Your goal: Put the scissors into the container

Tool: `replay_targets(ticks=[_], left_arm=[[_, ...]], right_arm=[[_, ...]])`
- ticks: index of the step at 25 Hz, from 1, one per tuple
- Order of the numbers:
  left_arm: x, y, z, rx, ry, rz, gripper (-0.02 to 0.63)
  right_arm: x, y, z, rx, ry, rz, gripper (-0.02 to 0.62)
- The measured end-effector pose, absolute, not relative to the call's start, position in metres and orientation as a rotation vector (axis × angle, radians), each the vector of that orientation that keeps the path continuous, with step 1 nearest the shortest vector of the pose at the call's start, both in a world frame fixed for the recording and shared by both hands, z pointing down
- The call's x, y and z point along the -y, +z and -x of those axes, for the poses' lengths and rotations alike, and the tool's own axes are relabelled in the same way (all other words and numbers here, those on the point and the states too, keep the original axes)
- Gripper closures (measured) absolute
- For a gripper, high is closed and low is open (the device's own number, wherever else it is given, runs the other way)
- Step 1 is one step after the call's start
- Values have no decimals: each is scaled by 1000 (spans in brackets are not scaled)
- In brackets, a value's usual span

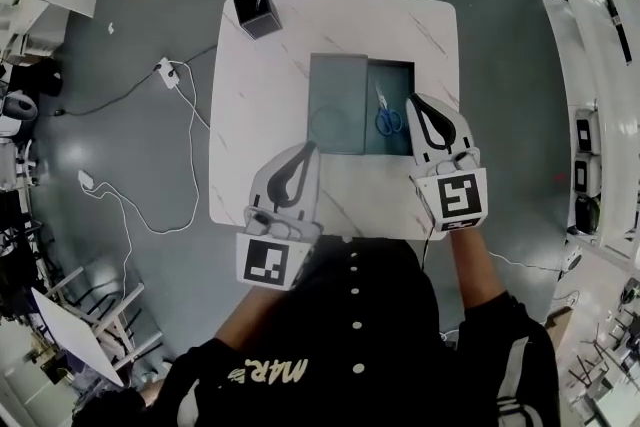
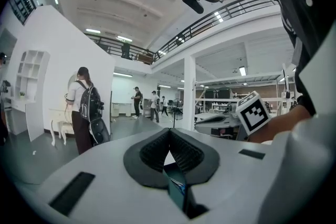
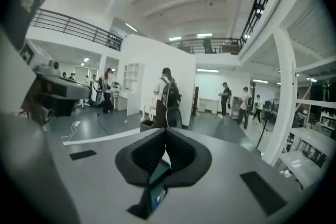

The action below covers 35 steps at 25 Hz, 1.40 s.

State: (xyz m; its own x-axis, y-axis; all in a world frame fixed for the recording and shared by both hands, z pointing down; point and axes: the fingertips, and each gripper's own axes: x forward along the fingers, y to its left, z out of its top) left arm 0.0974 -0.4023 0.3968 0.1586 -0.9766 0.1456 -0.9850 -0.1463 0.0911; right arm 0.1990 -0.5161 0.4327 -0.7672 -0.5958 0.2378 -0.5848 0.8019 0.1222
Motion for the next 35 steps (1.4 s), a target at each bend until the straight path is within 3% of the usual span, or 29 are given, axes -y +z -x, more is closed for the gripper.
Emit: replay_targets(ticks=[12, 35], left_arm=[[386, 330, -95, 2067, 73, -2398, 580], [361, 334, -99, 2081, 51, -2375, 580]], right_arm=[[456, 310, -249, 2866, -484, -1094, 581], [434, 320, -292, 2814, -320, -1310, 581]])
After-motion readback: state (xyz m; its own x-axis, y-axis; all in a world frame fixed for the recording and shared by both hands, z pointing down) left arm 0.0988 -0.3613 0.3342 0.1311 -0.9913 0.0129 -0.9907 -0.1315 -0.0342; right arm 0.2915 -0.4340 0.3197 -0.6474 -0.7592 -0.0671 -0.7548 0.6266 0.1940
